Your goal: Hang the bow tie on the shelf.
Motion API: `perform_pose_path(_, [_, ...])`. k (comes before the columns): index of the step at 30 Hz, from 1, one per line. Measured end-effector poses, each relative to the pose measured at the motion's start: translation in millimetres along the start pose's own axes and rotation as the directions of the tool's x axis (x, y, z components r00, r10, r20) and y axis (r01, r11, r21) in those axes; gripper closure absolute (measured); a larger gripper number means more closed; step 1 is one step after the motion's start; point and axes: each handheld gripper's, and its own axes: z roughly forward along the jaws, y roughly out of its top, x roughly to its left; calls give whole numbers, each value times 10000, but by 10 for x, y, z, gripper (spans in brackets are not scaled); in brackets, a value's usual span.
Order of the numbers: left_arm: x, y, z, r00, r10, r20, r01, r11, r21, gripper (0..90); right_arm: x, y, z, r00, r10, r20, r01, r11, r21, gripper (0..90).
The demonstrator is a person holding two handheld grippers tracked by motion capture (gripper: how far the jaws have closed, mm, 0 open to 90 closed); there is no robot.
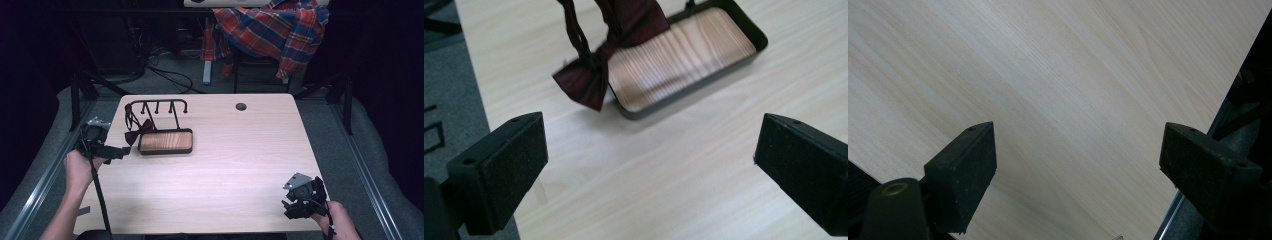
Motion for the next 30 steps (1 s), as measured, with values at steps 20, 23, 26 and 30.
perform_pose_path(20, [-210, -512, 125, 9987, 431, 278, -462, 9913, 1235, 26, 5, 2, 3, 10000, -17, -2, 17, 10000, 18, 148])
perform_pose_path(23, [-234, -545, 155, 9985, 430, 328, -469, 9907, 1277, 32, 5, 2, 2, 10000, -15, 4, 15, 10000, 9, 149])
perform_pose_path(26, [-243, -568, 200, 9983, 403, 427, -456, 9901, 1326, 43, 3, 3, 4, 10000, -20, -1, 20, 10000, 4, 148])
perform_pose_path(30, [-226, -581, 224, 9983, 327, 476, -385, 9914, 1252, 61, 3, 0, 12, 10000, 37, -62, -38, 10000, -83, 148])
